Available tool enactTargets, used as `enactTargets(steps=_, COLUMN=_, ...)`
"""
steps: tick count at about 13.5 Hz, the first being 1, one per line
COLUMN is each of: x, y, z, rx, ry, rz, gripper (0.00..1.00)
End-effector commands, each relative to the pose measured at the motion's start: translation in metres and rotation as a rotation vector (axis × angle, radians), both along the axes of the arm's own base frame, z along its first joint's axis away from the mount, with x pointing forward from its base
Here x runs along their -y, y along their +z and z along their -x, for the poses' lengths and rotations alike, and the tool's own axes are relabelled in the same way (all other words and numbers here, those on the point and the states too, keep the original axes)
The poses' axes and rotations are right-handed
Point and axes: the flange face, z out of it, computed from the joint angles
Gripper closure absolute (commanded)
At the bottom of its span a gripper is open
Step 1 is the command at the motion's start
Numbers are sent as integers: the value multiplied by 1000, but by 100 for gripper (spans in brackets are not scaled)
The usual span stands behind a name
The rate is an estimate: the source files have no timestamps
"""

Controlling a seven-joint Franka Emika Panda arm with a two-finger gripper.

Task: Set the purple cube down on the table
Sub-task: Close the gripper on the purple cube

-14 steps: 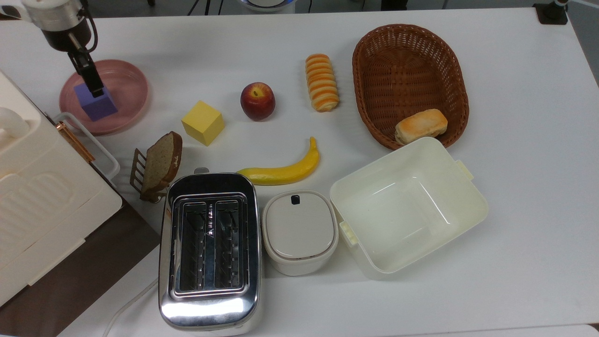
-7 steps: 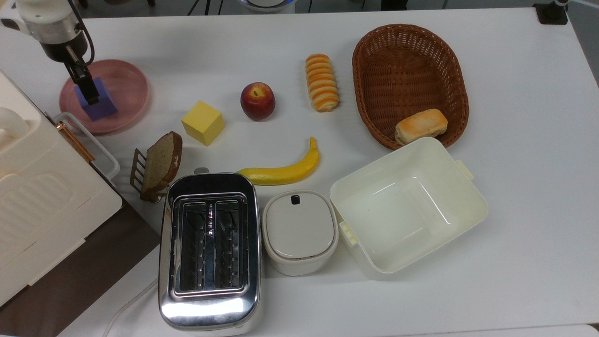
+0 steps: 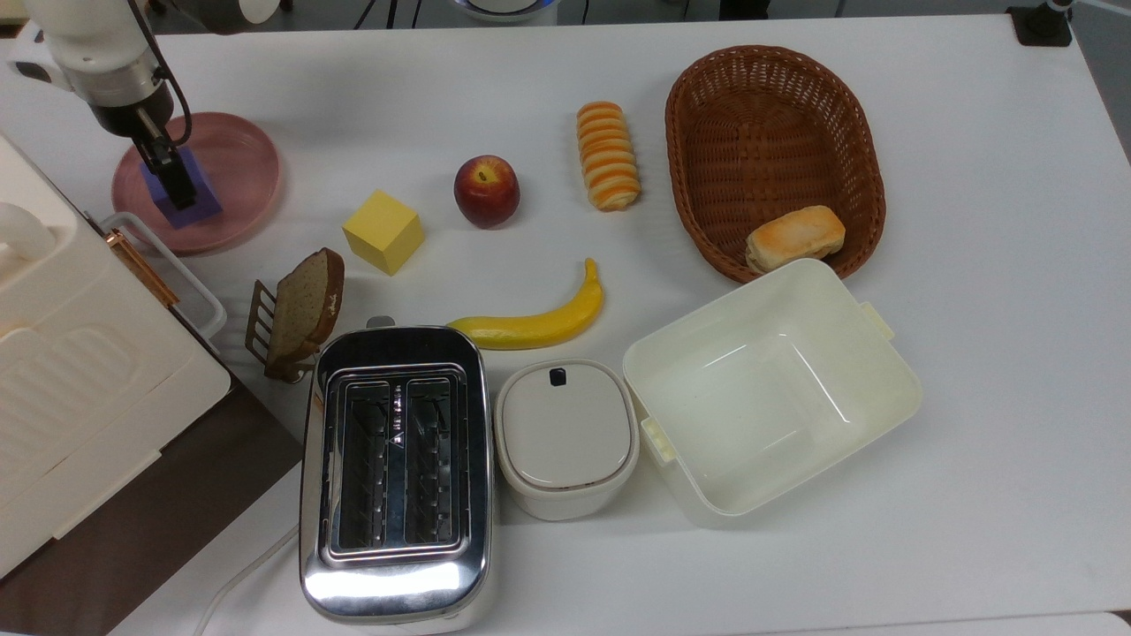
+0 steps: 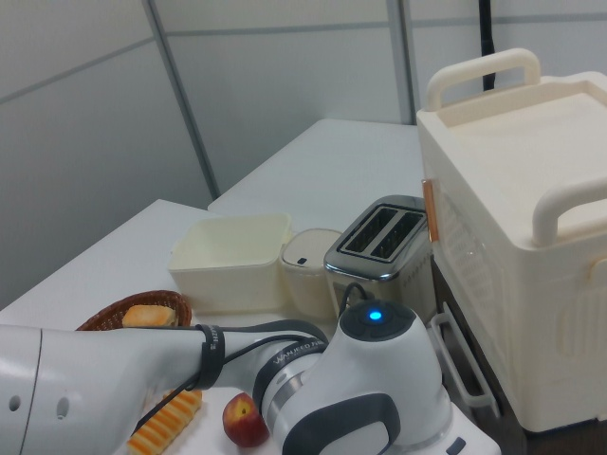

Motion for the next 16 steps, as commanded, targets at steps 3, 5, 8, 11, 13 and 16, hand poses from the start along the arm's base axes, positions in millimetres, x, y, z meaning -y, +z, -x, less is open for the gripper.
enactTargets(steps=3, x=-1, y=-6, z=2, rx=-7, ry=9, rz=33, gripper=7)
enactTargets(steps=5, x=-1, y=-6, z=1, rx=-7, ry=20, rz=45, gripper=65)
enactTargets(steps=8, x=-1, y=-6, z=0, rx=-1, ry=24, rz=49, gripper=79)
enactTargets(steps=11, x=-5, y=3, z=-3, rx=6, ry=36, rz=59, gripper=80)
enactTargets(steps=13, x=-18, y=18, z=-8, rx=14, ry=59, rz=66, gripper=80)
enactTargets(steps=16, x=-73, y=60, z=-19, rx=-61, ry=195, rz=54, gripper=80)
